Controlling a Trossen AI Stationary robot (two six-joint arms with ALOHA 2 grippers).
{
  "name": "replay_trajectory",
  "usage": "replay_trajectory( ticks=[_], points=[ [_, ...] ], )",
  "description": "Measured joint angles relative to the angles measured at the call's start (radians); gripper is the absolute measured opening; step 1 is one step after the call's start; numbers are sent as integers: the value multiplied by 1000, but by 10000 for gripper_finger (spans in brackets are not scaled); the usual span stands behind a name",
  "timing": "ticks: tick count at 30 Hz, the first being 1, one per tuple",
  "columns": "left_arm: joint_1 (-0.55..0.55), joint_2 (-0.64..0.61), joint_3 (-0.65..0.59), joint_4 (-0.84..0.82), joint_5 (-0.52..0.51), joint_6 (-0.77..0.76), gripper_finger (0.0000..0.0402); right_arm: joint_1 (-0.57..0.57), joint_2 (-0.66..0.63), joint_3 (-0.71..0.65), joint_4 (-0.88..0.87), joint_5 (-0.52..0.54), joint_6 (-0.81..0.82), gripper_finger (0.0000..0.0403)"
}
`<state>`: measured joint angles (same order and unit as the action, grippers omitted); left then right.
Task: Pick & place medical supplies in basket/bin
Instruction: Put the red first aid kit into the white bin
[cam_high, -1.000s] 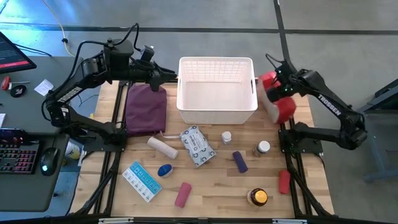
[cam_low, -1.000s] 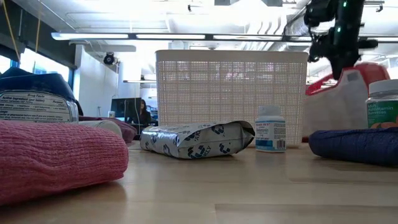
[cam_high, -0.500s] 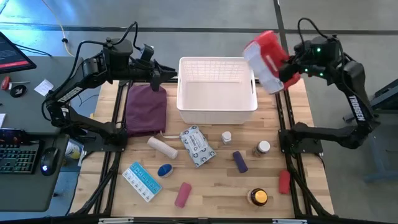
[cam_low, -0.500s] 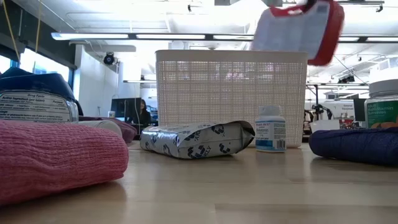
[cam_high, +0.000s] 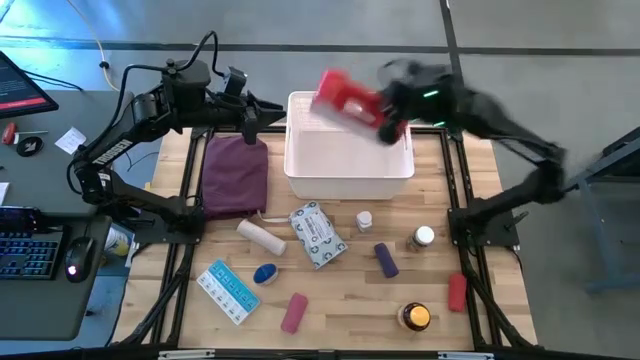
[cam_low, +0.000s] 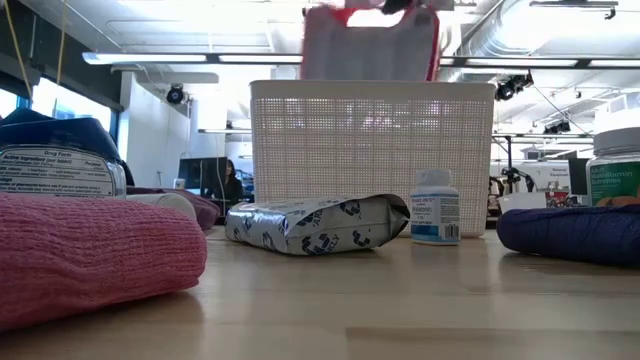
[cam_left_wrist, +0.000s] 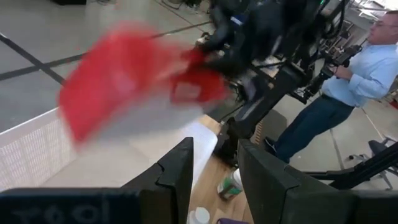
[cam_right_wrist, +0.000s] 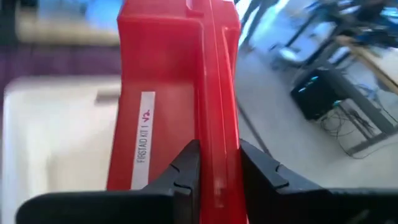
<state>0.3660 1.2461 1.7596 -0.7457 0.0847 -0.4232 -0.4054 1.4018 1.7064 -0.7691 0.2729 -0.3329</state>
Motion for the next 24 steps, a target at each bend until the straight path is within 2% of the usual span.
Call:
replay_trajectory(
  ticks=[7,10,15,24],
  points=[
    [0,0,0,-86,25,-28,161,14,174,-1,-16,103,-180,68],
    [-9,0,0,-122,31,-35,161,-8,229,-1,-17,80,-216,68],
    [-55,0,0,-130,-12,-52,161,-32,304,-1,1,-22,-227,69],
    [-146,0,0,-132,-77,-80,161,-19,401,-1,7,-31,-222,71]
  ],
)
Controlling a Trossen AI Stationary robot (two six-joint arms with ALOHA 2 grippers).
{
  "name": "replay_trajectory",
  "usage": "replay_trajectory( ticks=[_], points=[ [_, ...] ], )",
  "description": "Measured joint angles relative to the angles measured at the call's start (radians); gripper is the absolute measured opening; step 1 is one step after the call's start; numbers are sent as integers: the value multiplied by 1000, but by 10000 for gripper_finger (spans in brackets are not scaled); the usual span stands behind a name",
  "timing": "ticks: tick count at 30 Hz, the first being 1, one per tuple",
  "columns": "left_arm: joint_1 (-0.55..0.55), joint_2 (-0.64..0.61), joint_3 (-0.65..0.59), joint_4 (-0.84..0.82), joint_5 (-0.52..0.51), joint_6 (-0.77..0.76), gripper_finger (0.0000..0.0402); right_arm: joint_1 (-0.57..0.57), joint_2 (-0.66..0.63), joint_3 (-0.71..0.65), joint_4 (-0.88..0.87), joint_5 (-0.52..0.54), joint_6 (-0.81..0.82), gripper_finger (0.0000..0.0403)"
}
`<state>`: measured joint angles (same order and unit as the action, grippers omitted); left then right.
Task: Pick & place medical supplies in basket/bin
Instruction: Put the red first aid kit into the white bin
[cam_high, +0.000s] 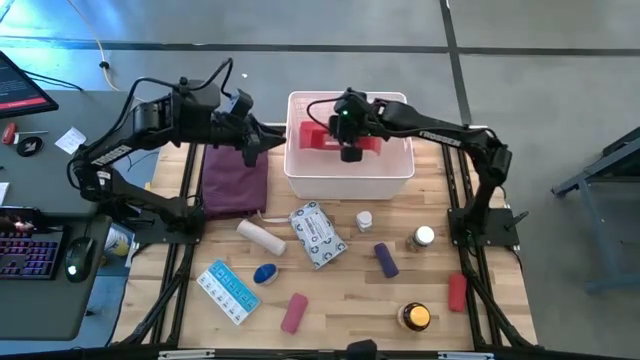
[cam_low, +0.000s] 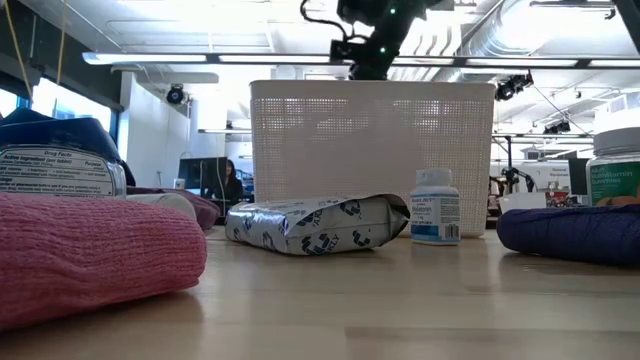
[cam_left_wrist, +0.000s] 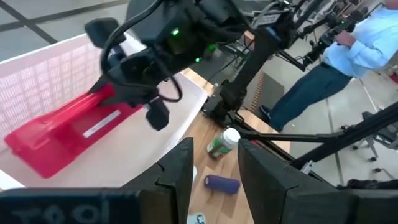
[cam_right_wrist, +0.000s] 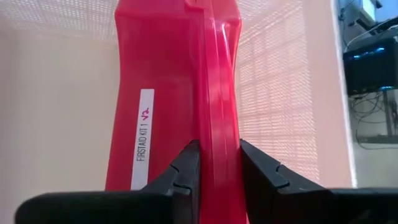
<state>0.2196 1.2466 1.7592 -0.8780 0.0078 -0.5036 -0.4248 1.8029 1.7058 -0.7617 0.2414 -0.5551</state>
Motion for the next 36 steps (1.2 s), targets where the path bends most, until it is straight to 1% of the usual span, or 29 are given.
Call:
replay_trajectory(
  ticks=[3,8,11,19,20,22,25,28,29,31,33,35,36],
  points=[
    [-19,10,0,15,-22,-21,161,0,24,0,-3,-34,54,75],
    [-26,30,-1,15,-10,-36,161,1,51,2,-69,-170,87,96],
    [-36,47,1,25,1,-51,161,7,63,2,-104,-194,115,103],
    [-58,73,0,56,9,-54,161,10,58,-72,-105,-241,194,107],
    [-58,76,1,62,9,-54,161,13,57,-76,-110,-227,194,106],
    [-59,80,0,58,16,-54,161,23,55,-80,-121,-153,196,97],
    [-59,82,0,62,16,-54,161,42,40,-86,-103,31,159,64],
    [-58,86,0,61,17,-59,161,63,10,-90,-10,196,77,61],
    [-59,87,0,60,18,-59,161,64,-4,-89,31,223,58,61],
    [-59,86,0,60,22,-59,161,68,-25,-86,91,241,32,61],
    [-59,85,0,61,22,-59,161,71,-35,-83,112,222,48,61],
    [-59,85,0,60,20,-59,161,69,-34,-82,93,142,91,66],
    [-59,85,0,60,19,-59,161,67,-26,-84,73,84,112,80]
  ],
)
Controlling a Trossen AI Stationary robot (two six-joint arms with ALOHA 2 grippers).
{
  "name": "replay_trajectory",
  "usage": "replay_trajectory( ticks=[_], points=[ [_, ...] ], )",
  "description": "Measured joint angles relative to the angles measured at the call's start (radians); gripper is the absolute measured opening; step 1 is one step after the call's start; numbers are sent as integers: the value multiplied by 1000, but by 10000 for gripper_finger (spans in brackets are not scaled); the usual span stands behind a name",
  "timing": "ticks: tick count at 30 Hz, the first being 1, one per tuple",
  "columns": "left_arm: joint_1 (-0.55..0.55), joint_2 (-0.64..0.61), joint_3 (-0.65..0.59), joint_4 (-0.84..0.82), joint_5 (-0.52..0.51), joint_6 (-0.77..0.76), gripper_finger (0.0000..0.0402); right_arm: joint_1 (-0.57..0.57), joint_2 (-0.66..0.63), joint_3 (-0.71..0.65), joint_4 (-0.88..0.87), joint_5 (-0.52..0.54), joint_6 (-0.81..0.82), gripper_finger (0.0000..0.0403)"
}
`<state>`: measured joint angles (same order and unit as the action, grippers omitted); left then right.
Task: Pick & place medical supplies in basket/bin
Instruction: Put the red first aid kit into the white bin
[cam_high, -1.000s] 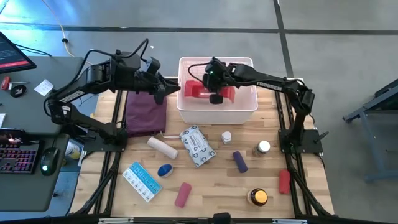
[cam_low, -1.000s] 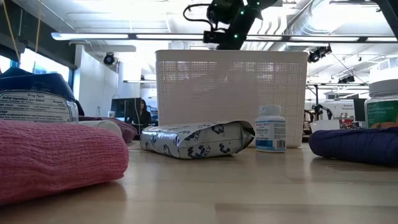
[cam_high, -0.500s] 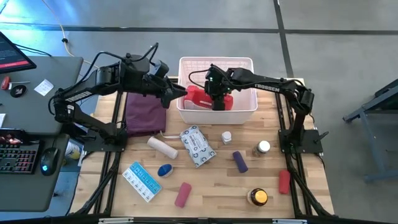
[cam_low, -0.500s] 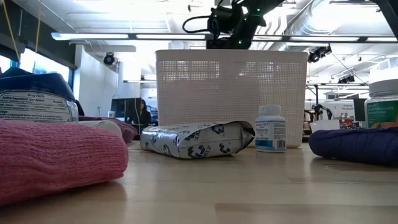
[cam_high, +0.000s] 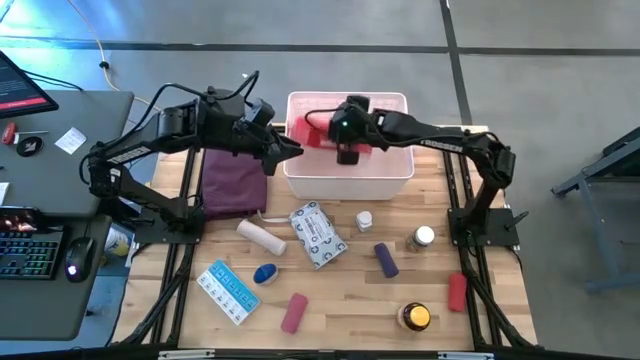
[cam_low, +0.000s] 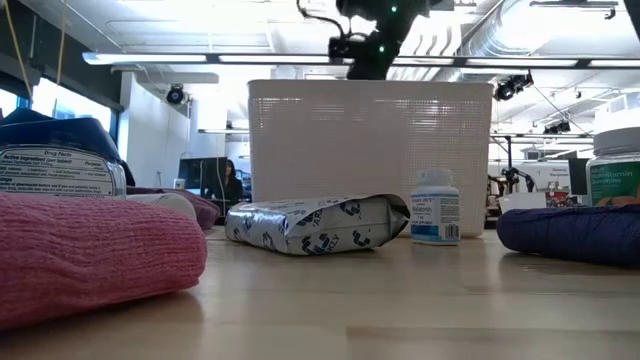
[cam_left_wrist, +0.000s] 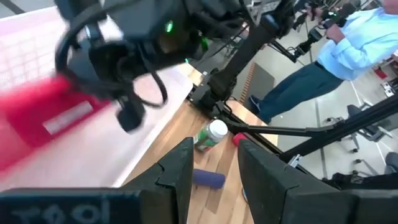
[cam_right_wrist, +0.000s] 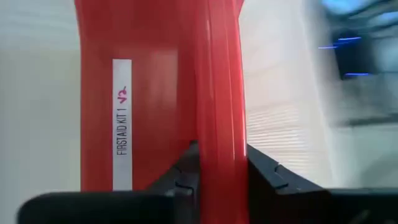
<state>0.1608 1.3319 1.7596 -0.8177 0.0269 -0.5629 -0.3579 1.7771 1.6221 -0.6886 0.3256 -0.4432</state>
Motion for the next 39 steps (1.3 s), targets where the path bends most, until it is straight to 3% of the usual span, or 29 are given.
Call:
replay_trajectory(
  ticks=[3,7,10,13,17,25,32,39],
  points=[
    [0,0,0,0,0,0,161,-9,28,-3,-43,-104,39,151],
    [0,0,0,0,0,0,161,-23,54,0,-65,-94,72,233],
    [0,0,0,0,-1,0,161,-26,59,-2,-72,-65,76,268],
    [0,0,0,0,-1,1,161,-23,41,-2,-62,-49,52,277],
    [0,0,0,0,-1,7,161,-29,18,-2,-44,-118,18,259],
    [0,0,0,0,-1,11,161,-35,16,-1,-40,-379,103,179],
    [1,0,0,-1,-1,16,161,-91,16,-1,-24,-582,269,126],
    [1,0,0,-9,7,16,161,-219,16,-1,-15,-849,485,115]
  ],
)
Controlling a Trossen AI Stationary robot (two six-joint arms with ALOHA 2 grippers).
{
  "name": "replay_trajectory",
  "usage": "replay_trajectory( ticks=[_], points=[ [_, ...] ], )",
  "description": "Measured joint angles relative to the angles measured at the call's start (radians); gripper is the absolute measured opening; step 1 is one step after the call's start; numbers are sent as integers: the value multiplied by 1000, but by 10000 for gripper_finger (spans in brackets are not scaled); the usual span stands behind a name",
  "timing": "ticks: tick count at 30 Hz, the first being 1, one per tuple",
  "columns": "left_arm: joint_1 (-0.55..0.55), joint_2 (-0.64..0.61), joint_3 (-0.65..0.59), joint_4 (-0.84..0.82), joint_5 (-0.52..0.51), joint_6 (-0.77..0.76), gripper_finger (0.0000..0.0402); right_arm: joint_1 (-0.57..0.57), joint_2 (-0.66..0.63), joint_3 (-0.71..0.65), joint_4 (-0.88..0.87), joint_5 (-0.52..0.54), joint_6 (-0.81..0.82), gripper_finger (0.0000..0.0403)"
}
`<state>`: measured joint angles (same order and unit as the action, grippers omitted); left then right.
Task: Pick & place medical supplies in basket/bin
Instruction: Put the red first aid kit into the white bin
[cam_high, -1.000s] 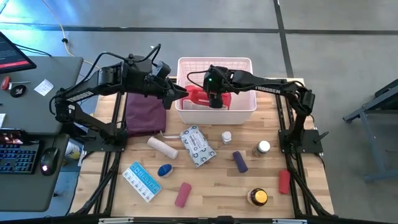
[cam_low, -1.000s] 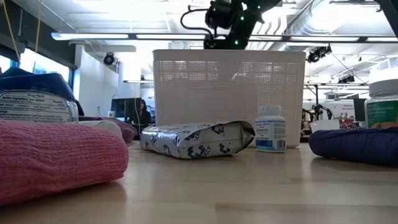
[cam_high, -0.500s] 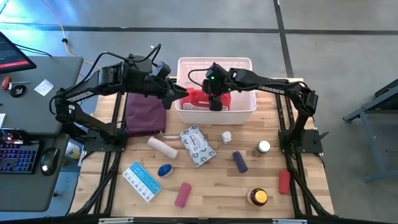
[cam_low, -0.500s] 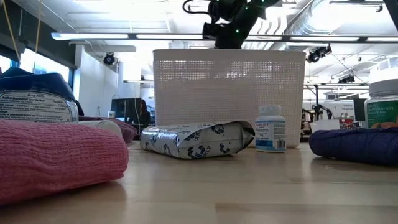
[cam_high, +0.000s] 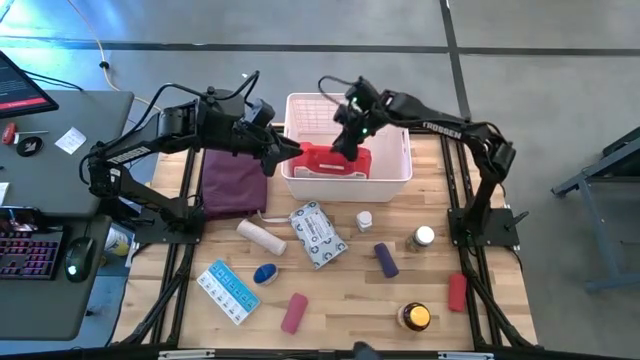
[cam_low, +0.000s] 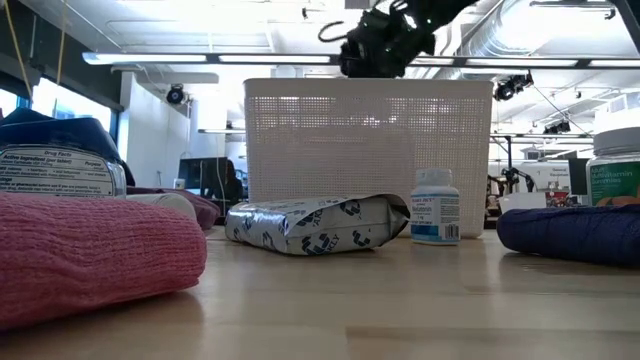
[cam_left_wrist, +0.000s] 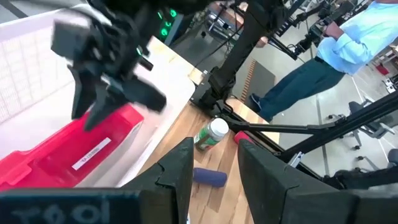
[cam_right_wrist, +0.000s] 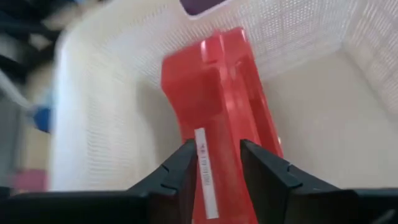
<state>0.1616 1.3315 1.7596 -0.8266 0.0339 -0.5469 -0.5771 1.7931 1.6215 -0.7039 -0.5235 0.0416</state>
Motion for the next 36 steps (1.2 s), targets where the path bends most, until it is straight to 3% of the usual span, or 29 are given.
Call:
replay_trajectory(
  ticks=[5,16,25,29,36],
  points=[
    [0,0,0,-17,3,0,161,-82,0,0,5,-153,66,115],
    [2,8,0,-15,7,13,161,-84,74,0,-47,-242,65,143],
    [2,9,0,-22,15,23,161,-74,74,0,-50,-242,29,146],
    [2,9,0,-22,15,26,161,-70,73,0,-51,-193,1,145],
    [2,9,0,-22,15,26,161,-93,74,0,2,-181,63,146]
  ],
)
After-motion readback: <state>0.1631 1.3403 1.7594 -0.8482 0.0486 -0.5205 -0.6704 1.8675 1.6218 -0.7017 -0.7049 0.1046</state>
